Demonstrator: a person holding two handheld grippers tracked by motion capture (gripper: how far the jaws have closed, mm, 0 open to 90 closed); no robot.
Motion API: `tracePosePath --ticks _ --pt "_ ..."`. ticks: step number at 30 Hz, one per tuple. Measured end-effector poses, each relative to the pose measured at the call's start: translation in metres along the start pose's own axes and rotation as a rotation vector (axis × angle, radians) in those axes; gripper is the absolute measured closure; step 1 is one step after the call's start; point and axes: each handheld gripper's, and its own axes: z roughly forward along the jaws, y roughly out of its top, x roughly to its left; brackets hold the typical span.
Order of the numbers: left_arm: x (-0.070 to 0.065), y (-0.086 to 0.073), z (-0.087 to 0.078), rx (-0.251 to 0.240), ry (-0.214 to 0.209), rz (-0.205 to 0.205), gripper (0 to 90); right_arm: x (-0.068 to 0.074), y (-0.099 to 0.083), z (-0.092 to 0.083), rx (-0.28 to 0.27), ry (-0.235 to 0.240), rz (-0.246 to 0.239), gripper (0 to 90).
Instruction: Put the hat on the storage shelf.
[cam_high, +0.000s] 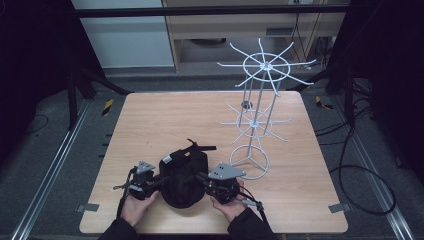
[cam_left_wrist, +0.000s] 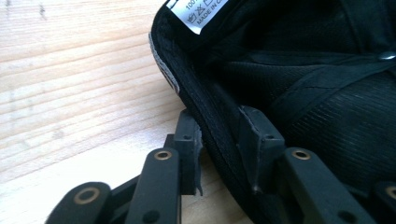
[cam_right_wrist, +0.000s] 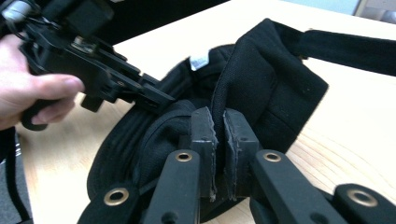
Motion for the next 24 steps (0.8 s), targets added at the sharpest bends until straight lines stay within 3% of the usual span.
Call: tracePosePath --ticks 3,9,11,16,17,24 --pt "0.006 0.003 -0.010 -0.025 -0.015 -0.027 65.2 -0.001 -0.001 0.000 0.007 -0.018 0.003 83.9" --pt "0.005 0.007 -0.028 -0.099 -0.042 -0.026 60.9 -0.004 -0.006 0.002 0.026 -0.041 0.018 83.9" --pt "0.000 0.011 -0.036 -0.139 -0.067 -0.023 60.1 -0.005 -0.007 0.002 0.019 -0.043 0.024 83.7" --pt "-0.010 0.020 -0.042 -0.187 -0.112 -0.007 57.3 -0.004 -0.007 0.002 0.018 -0.034 0.015 83.4" --pt "-0.015 0.025 -0.044 -0.204 -0.142 -0.006 56.2 -0.003 -0.007 0.003 0.022 -0.025 0.013 83.2" --pt "-0.029 0.038 -0.037 -0.201 -0.179 -0.019 51.0 -0.001 -0.009 0.004 0.030 -0.021 0.007 83.1"
